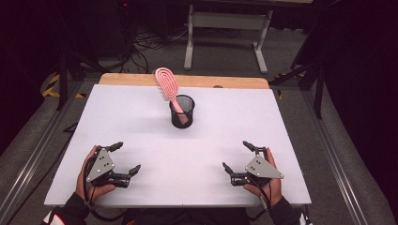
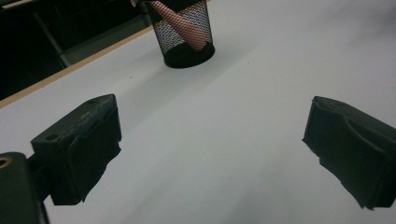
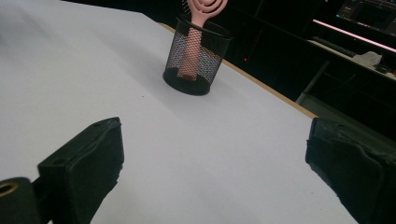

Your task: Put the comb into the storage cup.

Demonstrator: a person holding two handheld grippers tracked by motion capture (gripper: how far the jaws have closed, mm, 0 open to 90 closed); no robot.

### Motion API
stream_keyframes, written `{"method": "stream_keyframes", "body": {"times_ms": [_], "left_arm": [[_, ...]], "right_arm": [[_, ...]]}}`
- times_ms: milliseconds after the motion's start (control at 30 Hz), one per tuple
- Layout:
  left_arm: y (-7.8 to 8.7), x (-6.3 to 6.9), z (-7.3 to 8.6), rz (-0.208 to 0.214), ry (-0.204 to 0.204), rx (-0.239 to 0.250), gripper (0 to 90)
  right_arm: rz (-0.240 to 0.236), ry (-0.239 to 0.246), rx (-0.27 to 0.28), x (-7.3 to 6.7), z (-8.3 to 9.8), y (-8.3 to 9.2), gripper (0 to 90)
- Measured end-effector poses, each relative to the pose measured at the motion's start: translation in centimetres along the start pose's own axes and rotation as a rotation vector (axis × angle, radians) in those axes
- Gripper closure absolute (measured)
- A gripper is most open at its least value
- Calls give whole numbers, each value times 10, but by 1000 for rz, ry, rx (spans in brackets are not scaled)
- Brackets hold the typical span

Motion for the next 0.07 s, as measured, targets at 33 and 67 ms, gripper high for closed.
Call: {"method": "stream_keyframes", "body": {"times_ms": [33,67], "left_arm": [[0,0,0,-2,3,-1,49],[0,-1,0,-4,4,-2,47]], "right_arm": [[0,0,-1,0,0,0,50],[0,-2,0,1,0,0,49]]}}
Point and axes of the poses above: each handheld gripper's, and its own axes: y roughly backward along the jaws, z roughly out of its underside, x roughly to its right, the point moved 7 cm from there along -y, roughly forward along the jaws, and after that the axes turned 11 degrees about -x, right-handed, at the moved point
